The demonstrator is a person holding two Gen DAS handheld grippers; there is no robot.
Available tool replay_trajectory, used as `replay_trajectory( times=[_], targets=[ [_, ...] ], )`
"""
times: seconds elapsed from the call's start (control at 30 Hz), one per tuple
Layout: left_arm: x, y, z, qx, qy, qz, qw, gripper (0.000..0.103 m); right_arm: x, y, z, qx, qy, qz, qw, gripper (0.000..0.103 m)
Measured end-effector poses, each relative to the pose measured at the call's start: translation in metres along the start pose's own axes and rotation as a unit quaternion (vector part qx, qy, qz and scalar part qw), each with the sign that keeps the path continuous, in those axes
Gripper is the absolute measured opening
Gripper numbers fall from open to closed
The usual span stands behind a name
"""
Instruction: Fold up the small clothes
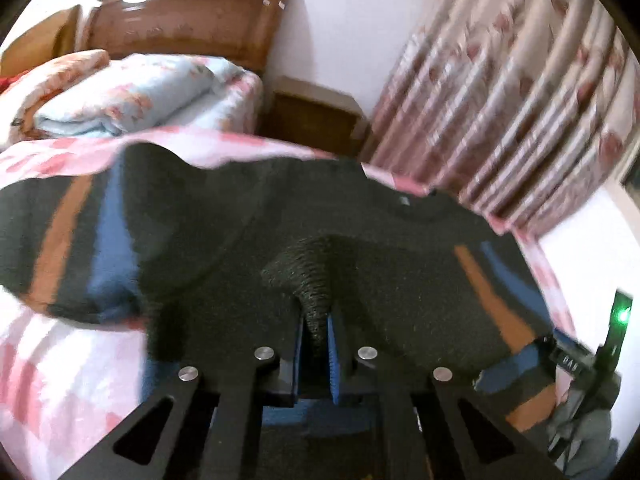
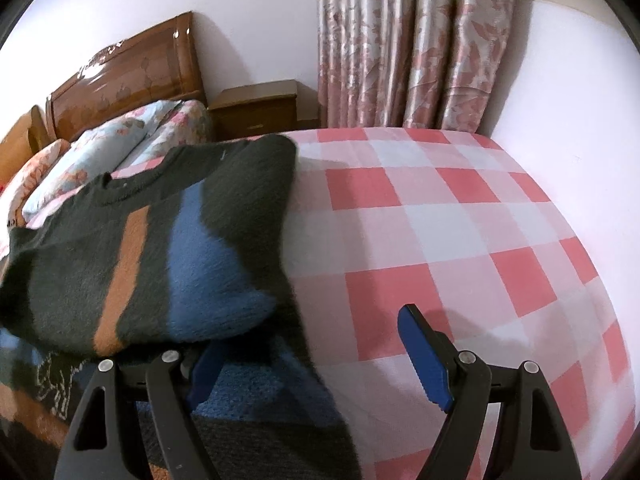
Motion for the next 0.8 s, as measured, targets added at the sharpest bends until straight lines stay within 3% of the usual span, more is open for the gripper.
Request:
replay_trajectory(
  times=[0.1,0.23,0.5,0.63,0.7,0.8],
  targets=[
    [-0.014,0.009,0.002,0.007,0.014,-0.013,0.9998,0.010,0.000,-0.003,0.000,-0.008,-0.001,-0.002,1.000,0.103],
    [-0.021,-0.012,0.016,-0.028,0.014,-0.032,0.9990,0.010,-0.005,-0.007,0.000,-0.018,0.011,0.012,1.000,0.103],
    [-0.016,-0.002,0.020,-0.003,0.004,-0.082,0.9966,0.012,-0.008,-0.001,0.003,-0.020,0.019,0.008,1.000,0.103],
    [-0.019,0.035,0.008,0.082,0.020,-0.142,0.9863,0.021,-0.030,0.028,0.015,0.021,0.056,0.007,0.998,0.103],
    [-0.012,0.052,0.004,0.119,0.028,-0.121,0.9851,0.025,-0.048,0.035,0.015,0.042,0.094,0.006,0.995,0.103],
    [0.017,0.053,0.002,0.117,-0.014,-0.063,0.9910,0.030,-0.077,0.028,0.008,0.047,0.136,-0.025,0.989,0.103]
  ],
)
Point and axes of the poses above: each gripper's, at about its wrist camera, not at the fingertips, and y roughly against the way its jaws point, x to its right, z to its underside, the point moved 3 cm from there along -y, roughly the way its jaws point, and after that the axes turned 14 degrees about -z, right-handed, at the moved point
